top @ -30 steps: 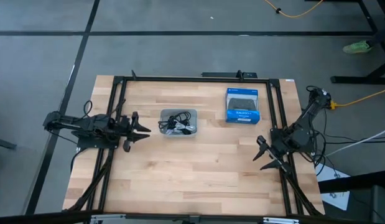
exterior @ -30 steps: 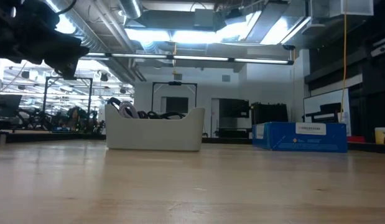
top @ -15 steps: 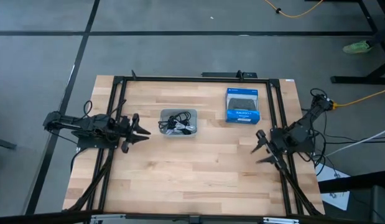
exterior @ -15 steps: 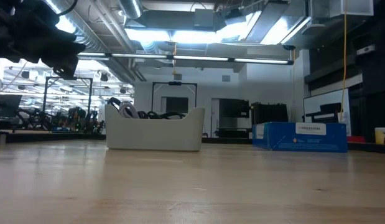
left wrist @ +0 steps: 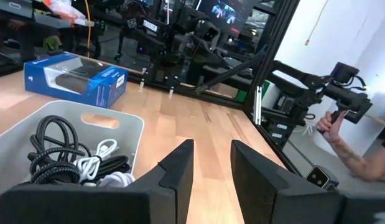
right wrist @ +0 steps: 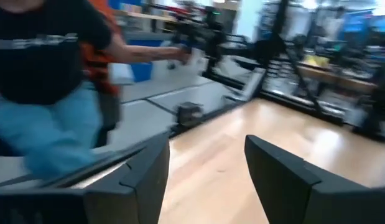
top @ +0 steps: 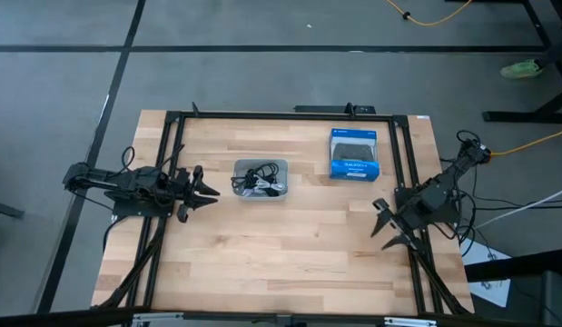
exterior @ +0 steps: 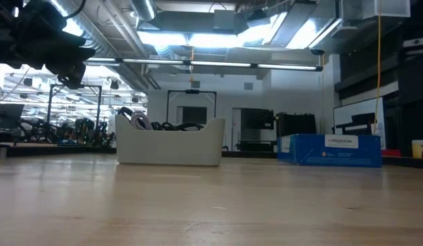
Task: Pick and place USB-C Cables
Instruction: Return to Home Position
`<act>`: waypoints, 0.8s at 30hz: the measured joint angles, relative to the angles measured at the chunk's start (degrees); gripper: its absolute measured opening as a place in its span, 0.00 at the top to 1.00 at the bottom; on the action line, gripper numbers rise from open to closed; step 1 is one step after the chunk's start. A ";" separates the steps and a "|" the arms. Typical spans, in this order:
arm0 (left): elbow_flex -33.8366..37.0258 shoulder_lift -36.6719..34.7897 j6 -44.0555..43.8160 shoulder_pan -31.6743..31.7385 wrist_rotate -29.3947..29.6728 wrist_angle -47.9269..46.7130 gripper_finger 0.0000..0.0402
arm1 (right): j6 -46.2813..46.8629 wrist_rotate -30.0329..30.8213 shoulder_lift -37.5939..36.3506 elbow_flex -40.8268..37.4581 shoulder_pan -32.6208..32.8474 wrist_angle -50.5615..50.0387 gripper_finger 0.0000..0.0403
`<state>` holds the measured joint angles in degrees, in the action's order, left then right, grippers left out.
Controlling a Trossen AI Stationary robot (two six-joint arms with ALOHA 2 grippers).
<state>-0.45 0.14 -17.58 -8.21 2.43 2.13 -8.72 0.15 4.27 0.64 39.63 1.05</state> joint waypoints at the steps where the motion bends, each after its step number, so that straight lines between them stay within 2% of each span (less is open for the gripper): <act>1: 0.00 0.00 -0.02 0.00 0.09 0.00 0.75 | -0.06 0.76 0.27 0.00 -1.18 0.15 0.47; 5: 0.00 0.08 0.15 0.00 2.98 -0.61 0.75 | 2.85 3.80 2.30 0.00 -6.59 0.70 0.47; 10: 0.00 0.26 0.16 1.01 2.96 -0.64 0.75 | 7.01 3.38 6.02 0.00 -11.77 0.60 0.47; 14: 0.00 0.24 1.73 2.25 2.36 -0.70 0.75 | 7.07 3.52 7.33 0.00 -14.74 0.60 0.47; 20: 0.00 0.26 4.33 3.96 1.79 -0.85 0.75 | 5.30 11.15 7.31 0.00 -20.56 1.75 0.47; 24: -0.04 0.26 4.63 4.73 -0.73 -1.38 0.75 | 3.79 10.27 7.31 0.00 -25.77 1.68 0.47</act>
<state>-0.49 0.40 -12.95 -3.49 1.69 0.75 -4.93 10.42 11.57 0.64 13.86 2.74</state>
